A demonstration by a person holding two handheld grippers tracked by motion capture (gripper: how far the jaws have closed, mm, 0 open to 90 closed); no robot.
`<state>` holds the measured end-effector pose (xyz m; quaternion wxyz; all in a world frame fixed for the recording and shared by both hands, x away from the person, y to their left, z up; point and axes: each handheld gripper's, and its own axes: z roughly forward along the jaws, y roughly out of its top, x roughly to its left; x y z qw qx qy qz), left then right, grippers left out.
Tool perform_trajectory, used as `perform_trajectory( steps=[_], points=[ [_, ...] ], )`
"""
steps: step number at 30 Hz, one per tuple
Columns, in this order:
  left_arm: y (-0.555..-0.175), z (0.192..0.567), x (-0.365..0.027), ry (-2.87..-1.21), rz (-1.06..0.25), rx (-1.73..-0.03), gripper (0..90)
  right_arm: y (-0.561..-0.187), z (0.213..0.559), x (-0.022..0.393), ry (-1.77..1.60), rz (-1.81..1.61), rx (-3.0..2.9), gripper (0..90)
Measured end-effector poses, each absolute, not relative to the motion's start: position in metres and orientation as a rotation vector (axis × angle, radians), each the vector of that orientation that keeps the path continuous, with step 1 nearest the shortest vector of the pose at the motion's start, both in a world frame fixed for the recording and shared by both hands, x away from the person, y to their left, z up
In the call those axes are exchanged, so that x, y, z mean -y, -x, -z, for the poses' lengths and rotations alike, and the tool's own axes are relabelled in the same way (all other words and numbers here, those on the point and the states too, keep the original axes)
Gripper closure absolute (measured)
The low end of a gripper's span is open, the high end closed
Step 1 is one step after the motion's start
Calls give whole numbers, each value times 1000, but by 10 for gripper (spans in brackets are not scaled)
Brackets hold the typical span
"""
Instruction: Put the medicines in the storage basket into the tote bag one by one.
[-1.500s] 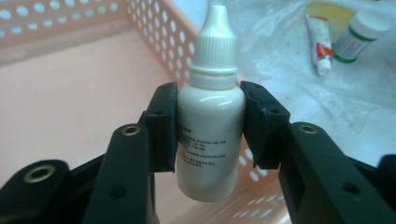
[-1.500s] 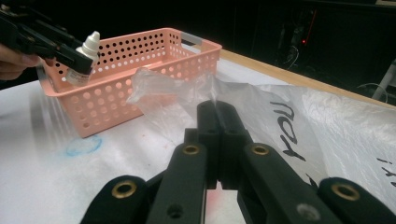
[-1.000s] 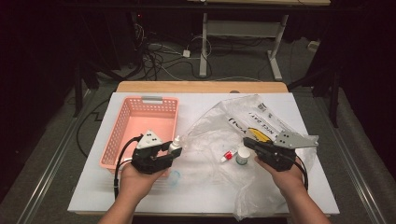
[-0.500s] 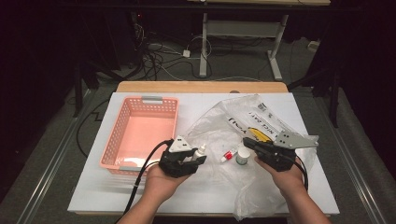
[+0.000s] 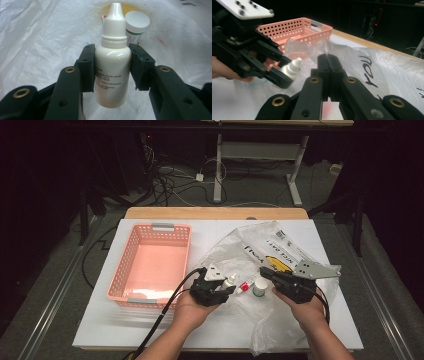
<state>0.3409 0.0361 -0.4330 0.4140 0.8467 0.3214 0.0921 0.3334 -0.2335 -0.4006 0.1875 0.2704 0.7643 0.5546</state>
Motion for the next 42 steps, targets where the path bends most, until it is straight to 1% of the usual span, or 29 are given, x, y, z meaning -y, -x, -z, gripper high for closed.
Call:
perform_trajectory(
  steps=[8, 22, 28, 33, 34, 35, 39, 42],
  points=[
    [-358, 442, -20, -2140, -251, -805, 576, -334, 399, 233, -763, -1571, -2147, 900],
    [-391, 454, 16, -2139, -326, -813, 572, -338, 401, 234, -787, -1579, -2138, 900],
    [-401, 462, 32, -2144, -322, -829, 573, -339, 402, 237, -786, -1576, -2137, 900],
    [-404, 466, 34, -2160, -312, -831, 570, -338, 402, 239, -791, -1577, -2135, 900],
    [-404, 466, 34, -2145, -313, -839, 565, -338, 402, 239, -793, -1577, -2135, 900],
    [-405, 465, 34, -2143, -316, -842, 533, -338, 402, 239, -792, -1577, -2135, 900],
    [-404, 463, 32, -2125, -320, -859, 450, -338, 401, 238, -787, -1577, -2133, 900],
    [-401, 460, 31, -2138, -319, -858, 415, -338, 401, 238, -785, -1579, -2133, 900]
  ],
)
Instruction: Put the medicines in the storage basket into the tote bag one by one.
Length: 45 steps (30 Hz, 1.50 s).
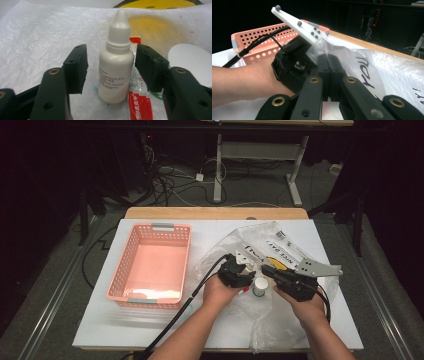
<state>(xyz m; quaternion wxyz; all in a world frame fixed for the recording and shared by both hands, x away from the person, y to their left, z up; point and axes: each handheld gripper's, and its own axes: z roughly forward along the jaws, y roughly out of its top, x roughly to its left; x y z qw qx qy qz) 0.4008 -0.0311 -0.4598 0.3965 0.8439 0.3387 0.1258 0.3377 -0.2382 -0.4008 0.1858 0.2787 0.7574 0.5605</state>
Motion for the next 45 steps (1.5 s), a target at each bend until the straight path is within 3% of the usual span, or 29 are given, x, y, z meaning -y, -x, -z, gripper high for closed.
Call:
perform_trajectory(
  steps=[13, 17, 22, 25, 29, 31, 36, 40, 45],
  points=[
    [-359, 448, 2, -2125, -333, -798, 379, -337, 399, 240, -790, -1574, -2126, 900],
    [-343, 454, -16, -2131, -283, -805, 378, -336, 399, 240, -784, -1572, -2127, 900],
    [-328, 468, -33, -2167, -219, -853, 317, -333, 399, 239, -786, -1566, -2129, 900],
    [-326, 475, -32, -2205, -149, -902, 222, -333, 400, 238, -790, -1560, -2133, 900],
    [-324, 484, -24, -2234, -137, -914, 157, -333, 401, 238, -787, -1553, -2139, 900],
    [-319, 487, -18, -2253, -202, -890, 138, -333, 402, 237, -792, -1553, -2142, 900],
    [-311, 487, -11, -2258, -244, -862, 288, -334, 403, 236, -786, -1551, -2146, 900],
    [-307, 487, -9, -2252, -240, -823, 506, -333, 404, 235, -788, -1547, -2154, 900],
    [-309, 488, -12, -2221, -228, -866, 714, -332, 403, 235, -786, -1544, -2155, 900]
  ],
)
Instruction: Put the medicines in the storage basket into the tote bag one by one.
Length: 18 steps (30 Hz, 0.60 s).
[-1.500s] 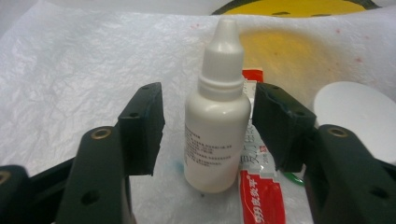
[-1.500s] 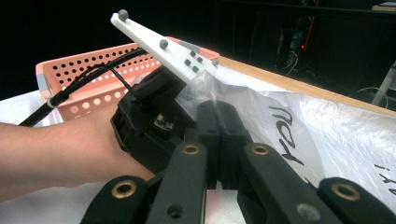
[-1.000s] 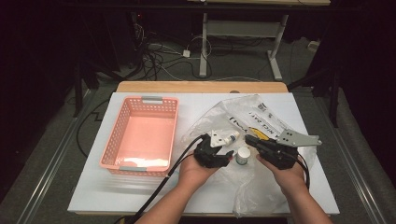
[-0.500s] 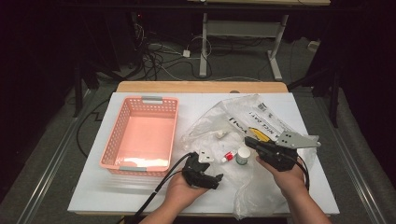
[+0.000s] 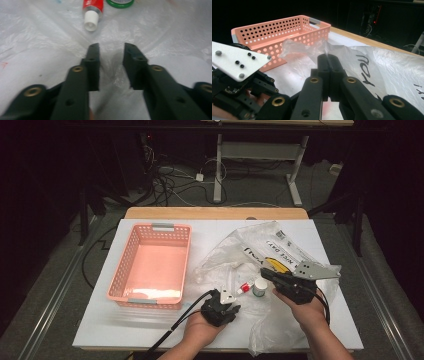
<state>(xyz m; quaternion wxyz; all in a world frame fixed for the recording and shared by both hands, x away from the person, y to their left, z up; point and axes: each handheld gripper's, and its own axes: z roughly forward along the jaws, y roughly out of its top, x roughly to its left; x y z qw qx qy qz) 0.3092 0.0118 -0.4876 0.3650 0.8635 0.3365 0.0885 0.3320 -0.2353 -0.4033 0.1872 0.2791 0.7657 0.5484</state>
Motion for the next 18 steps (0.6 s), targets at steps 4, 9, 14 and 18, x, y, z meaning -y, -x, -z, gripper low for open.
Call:
perform_trajectory(
  steps=[4, 9, 14, 18],
  points=[
    [-312, 488, -14, -2202, -212, -895, 882, -332, 404, 236, -794, -1539, -2153, 900],
    [-313, 488, -18, -2172, -188, -912, 886, -331, 405, 234, -786, -1531, -2158, 900],
    [-308, 486, -28, -2052, -206, -931, 886, -332, 407, 232, -782, -1535, -2162, 900],
    [-305, 485, -39, -1946, -211, -936, 885, -335, 408, 232, -787, -1541, -2151, 900]
  ],
)
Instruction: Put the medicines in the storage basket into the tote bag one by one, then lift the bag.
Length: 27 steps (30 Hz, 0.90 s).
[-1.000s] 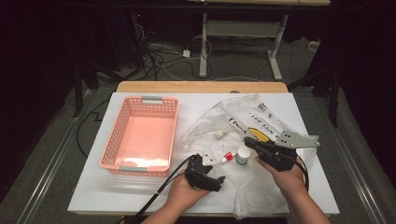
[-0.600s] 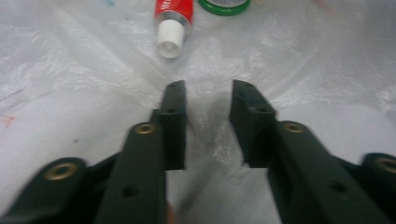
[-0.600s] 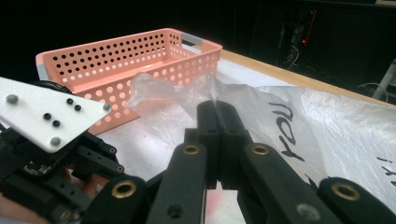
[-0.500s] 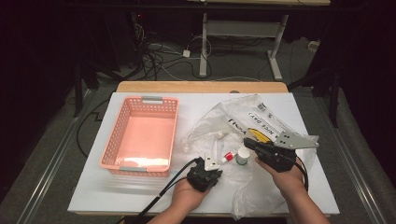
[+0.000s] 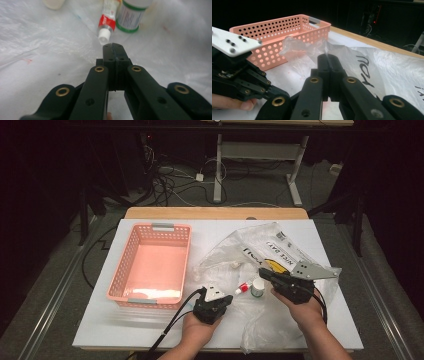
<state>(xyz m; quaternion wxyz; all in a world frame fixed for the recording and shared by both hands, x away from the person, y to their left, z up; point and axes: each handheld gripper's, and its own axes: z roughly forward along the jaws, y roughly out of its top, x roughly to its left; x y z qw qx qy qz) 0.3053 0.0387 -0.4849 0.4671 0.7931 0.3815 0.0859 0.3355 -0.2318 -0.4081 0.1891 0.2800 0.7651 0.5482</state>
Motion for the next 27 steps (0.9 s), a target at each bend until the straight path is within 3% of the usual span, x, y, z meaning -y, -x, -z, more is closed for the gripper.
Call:
perform_trajectory(
  steps=[13, 27],
  points=[
    [-306, 467, -55, -1831, -327, -897, 885, -336, 409, 233, -806, -1556, -2117, 900],
    [-316, 413, -55, -1706, -512, -784, 885, -345, 393, 231, -817, -1568, -1983, 900]
  ],
)
